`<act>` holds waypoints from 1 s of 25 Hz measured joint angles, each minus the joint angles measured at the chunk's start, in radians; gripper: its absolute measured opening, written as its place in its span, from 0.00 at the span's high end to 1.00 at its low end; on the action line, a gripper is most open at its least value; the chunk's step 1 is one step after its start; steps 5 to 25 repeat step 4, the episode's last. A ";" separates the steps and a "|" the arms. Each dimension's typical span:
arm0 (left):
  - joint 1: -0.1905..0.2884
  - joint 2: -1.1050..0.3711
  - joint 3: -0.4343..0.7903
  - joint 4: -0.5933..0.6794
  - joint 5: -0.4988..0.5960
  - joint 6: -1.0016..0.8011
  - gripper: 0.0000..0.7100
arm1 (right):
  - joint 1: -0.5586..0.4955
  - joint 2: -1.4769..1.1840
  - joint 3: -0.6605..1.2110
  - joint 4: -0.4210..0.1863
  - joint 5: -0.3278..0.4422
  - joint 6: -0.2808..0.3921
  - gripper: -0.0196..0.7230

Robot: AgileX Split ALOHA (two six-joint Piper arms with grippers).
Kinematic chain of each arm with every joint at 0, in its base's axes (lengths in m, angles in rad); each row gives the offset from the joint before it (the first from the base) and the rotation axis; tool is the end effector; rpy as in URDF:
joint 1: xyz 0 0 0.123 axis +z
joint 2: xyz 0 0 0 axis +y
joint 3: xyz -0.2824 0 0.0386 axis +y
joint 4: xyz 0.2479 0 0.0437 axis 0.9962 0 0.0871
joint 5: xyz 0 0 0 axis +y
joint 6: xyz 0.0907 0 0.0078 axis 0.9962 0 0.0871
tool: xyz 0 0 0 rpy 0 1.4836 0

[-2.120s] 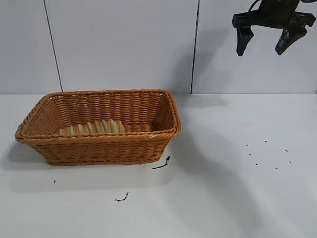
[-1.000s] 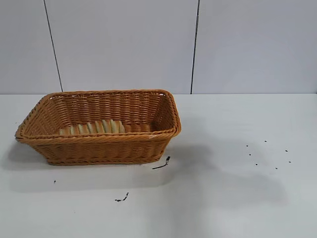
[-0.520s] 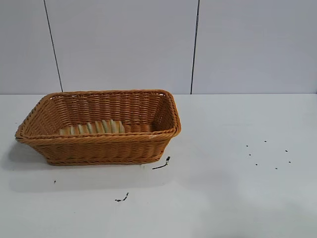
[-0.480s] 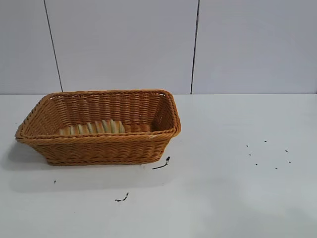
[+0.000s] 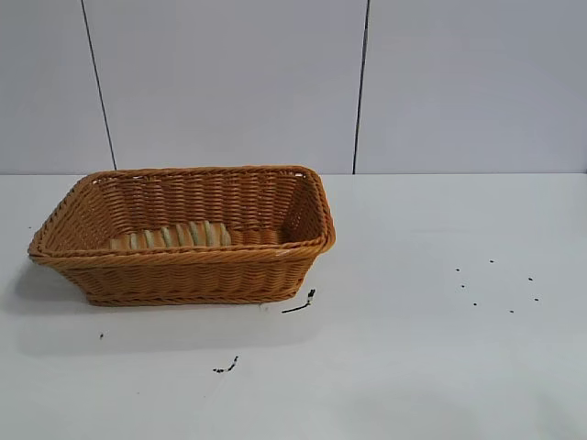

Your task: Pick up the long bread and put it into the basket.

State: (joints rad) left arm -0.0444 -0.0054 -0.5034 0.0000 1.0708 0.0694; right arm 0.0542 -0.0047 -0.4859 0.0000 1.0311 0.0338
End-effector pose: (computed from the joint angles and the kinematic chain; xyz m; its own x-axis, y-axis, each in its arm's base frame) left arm -0.0065 0.0003 0.2773 -0.4525 0.0895 -0.8872 0.0759 0.9952 0.0617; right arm -0.0027 -0.0001 0.2756 -0.4389 0.0100 -0.8985 -0.0394 0.9988 0.0304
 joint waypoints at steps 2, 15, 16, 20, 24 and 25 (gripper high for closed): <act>0.000 0.000 0.000 0.000 0.000 0.000 0.02 | 0.000 0.000 0.000 0.000 0.000 0.000 0.11; 0.000 0.000 0.000 0.000 0.000 0.000 0.02 | 0.000 0.000 0.000 0.000 0.000 0.000 0.11; 0.000 0.000 0.000 0.000 0.000 0.000 0.02 | 0.000 0.000 0.000 0.000 0.000 0.000 0.11; 0.000 0.000 0.000 0.000 0.000 0.000 0.02 | 0.000 0.000 0.000 0.000 0.000 0.000 0.11; 0.000 0.000 0.000 0.000 0.000 0.000 0.02 | 0.000 0.000 0.000 0.000 0.000 0.000 0.11; 0.000 0.000 0.000 0.000 0.000 0.000 0.02 | 0.000 0.000 0.000 0.000 0.000 0.000 0.11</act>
